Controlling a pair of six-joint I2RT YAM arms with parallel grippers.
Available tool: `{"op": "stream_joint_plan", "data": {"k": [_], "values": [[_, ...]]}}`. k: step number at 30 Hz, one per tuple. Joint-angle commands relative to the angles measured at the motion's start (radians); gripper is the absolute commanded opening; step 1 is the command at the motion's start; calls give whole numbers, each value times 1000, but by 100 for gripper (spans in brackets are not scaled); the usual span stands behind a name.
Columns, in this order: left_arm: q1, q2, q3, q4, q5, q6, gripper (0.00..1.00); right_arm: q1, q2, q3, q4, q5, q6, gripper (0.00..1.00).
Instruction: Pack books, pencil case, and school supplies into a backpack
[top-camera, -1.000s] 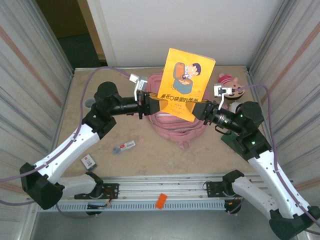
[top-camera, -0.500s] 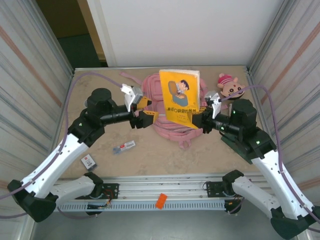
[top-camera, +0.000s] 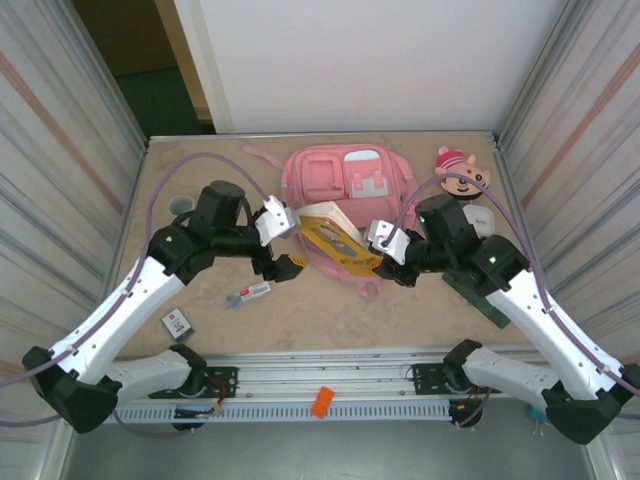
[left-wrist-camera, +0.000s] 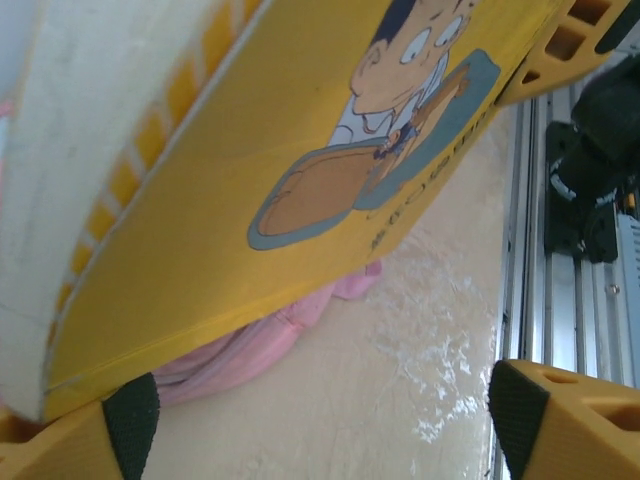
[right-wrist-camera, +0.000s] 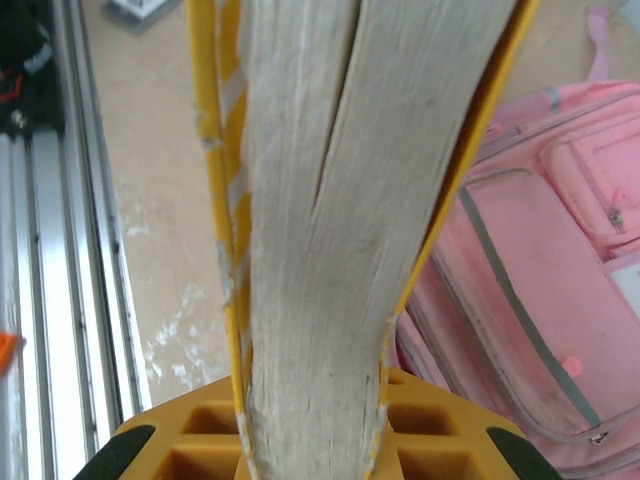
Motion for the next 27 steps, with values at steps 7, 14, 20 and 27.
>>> {"op": "stream_joint_plan", "data": {"k": [7, 14, 20, 27], "values": [[-15, -116, -25, 17, -80, 86, 91, -158, 32, 48, -29, -138, -118, 0], [-15, -147, -54, 6, -110, 60, 92, -194, 67, 72, -128, -125, -192, 0], [-14, -74, -34, 52, -21, 67, 92, -146, 84, 88, -136, -206, -200, 0], [-14, 23, 7, 107, 184, 38, 80, -109, 126, 112, -132, -250, -200, 0]]}}
